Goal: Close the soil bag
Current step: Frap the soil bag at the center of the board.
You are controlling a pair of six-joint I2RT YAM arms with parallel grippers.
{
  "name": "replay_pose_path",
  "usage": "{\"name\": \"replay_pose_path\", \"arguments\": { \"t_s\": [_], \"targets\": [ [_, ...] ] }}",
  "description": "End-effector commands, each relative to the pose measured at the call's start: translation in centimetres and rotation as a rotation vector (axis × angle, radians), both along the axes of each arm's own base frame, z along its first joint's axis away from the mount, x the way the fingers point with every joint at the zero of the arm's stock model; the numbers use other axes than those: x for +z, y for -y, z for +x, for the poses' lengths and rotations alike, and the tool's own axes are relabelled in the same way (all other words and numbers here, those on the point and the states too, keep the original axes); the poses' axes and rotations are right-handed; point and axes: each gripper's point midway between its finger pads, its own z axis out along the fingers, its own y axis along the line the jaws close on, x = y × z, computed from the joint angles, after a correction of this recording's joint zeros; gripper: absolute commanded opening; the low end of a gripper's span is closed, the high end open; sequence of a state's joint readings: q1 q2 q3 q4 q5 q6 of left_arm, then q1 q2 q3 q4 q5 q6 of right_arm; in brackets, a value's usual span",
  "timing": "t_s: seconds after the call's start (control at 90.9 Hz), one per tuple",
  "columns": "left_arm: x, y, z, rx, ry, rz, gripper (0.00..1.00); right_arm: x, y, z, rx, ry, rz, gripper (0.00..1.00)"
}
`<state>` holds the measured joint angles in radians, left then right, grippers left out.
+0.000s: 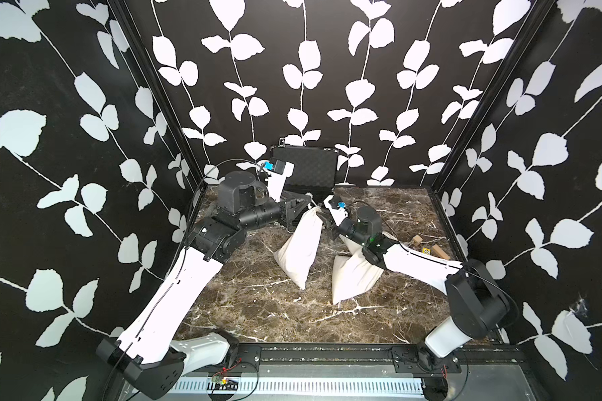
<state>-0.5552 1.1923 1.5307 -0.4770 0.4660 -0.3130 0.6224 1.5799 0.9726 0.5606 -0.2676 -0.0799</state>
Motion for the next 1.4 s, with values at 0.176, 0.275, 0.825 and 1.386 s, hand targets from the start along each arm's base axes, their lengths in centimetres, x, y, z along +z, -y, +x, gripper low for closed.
{"name": "replay_pose_path", "arguments": {
  "t_s": [0.176,0.275,0.825,1.386],
  "targets": [
    [11.9,-3.2,-5.3,-0.002,0.330,-0.220,0.00,-5.2,5.8,-1.6,-0.128,-0.168,-0.238,0.23],
    [9.7,-2.1,-4.4,-0.033,0.278,-0.204,0.00,-3.2,4.6,-3.3,-0.027,-0.131,-0.193,0.32],
    [6.3,-1.4,-3.0,-0.025,0.199,-0.151,0.00,9.4,-2.0,-8.2,0.289,0.092,-0.032,0.54],
    [8.2,-2.8,-4.0,0.014,0.255,-0.136,0.00,7.2,-4.9,-5.5,0.249,0.050,-0.127,0.17]
  ]
}}
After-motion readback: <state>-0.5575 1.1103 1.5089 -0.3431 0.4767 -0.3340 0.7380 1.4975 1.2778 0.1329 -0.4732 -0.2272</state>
